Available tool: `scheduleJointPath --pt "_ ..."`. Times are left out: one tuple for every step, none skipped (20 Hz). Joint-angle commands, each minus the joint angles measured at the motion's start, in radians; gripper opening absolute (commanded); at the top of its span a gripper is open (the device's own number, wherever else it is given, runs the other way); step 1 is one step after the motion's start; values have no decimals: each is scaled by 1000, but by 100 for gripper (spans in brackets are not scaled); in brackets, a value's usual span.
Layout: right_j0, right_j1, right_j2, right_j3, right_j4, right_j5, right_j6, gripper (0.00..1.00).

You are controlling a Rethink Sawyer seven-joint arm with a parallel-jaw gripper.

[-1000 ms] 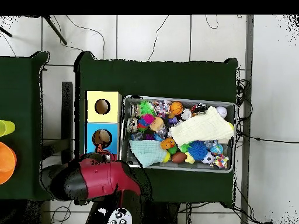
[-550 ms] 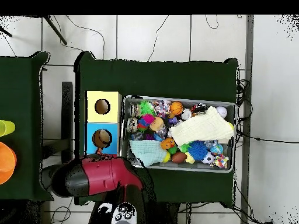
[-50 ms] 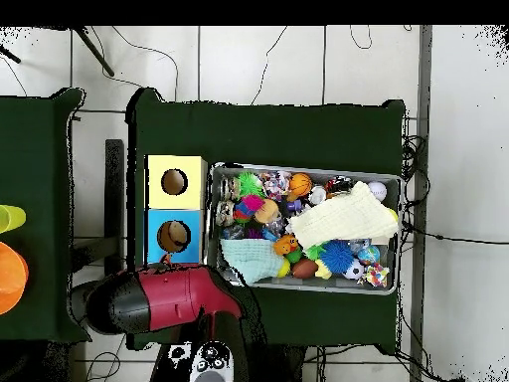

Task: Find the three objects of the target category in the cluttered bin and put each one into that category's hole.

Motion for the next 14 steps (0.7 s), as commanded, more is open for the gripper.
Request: scheduleJointPath --pt "-35 2 87 -19 -57 86 -27 0" --pt "-36 6 88 -16 -58 77 -24 0" --pt "-32 7 83 -15 -64 72 -21 0" --pt "-27 5 75 -5 -70 73 -16 0" --pt "-17 9 60 8 -82 68 -7 0" --pt "-15 13 55 26 -92 47 -1 0" --pt "-12 17 49 45 -101 25 6 0" --pt "-14 25 53 63 -108 -9 13 0" --pt "-16 33 56 81 -115 -43 21 0" --pt "-18 37 58 94 -123 -64 26 0" --pt "-20 41 61 108 -131 -84 30 0" --pt "-24 43 65 119 -136 -98 33 0" --pt "-33 46 73 131 -140 -113 32 0" --pt "-33 52 70 132 -148 -124 36 0"
